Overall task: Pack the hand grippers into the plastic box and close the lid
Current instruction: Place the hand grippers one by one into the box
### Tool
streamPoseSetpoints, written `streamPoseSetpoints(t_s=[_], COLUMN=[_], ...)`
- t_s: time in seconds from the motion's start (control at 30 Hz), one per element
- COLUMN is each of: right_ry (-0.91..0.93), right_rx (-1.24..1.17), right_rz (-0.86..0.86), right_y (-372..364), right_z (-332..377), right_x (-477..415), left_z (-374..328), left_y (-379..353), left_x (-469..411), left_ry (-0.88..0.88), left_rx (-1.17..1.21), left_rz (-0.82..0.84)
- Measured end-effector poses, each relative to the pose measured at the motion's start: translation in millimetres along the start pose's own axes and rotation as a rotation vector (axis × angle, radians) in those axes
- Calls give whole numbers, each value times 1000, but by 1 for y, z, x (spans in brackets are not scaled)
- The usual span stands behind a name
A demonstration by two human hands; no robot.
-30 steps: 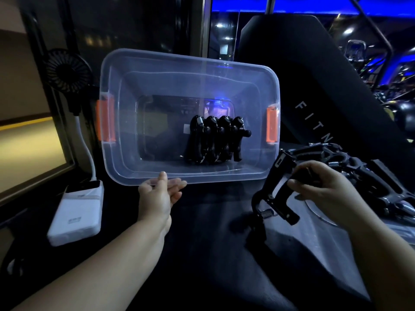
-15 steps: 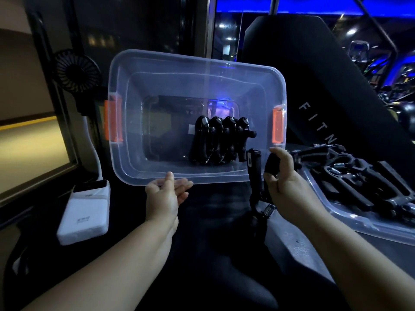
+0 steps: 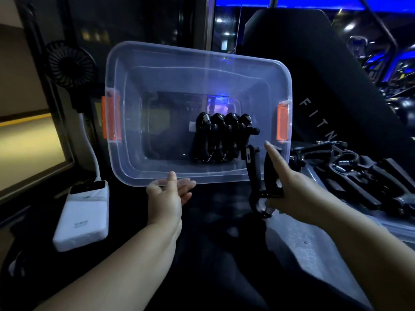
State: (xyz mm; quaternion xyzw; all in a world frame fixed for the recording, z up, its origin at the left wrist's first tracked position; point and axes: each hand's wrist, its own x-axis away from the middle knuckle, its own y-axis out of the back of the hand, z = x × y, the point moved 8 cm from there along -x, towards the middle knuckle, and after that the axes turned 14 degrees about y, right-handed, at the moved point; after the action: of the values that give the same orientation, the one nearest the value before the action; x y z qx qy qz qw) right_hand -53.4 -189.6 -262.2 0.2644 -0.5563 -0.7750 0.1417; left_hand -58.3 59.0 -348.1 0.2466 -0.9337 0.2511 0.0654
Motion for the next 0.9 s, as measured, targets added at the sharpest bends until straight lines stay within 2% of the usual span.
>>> streamPoseSetpoints(t_s=[0.13, 0.27, 0.5, 0.6, 0.9], right_ry=[48, 72, 85, 45, -42], right_rx=[-139, -145, -11, -5, 101], right_rz=[-226, -310, -240, -164, -81], right_y=[22, 32, -3, -29, -58], right_z=[16, 37, 67, 65, 57], right_x=[-19, -58, -128, -151, -198], left_z=[-1, 1, 3, 2, 5], left_y=[0, -1, -1, 0, 3], left_x=[-2, -2, -6, -4, -5], left_ry=[1, 1, 0, 5, 27], left_rx=[-5, -1, 13, 10, -4], left_rz=[-9, 0, -16, -27, -48])
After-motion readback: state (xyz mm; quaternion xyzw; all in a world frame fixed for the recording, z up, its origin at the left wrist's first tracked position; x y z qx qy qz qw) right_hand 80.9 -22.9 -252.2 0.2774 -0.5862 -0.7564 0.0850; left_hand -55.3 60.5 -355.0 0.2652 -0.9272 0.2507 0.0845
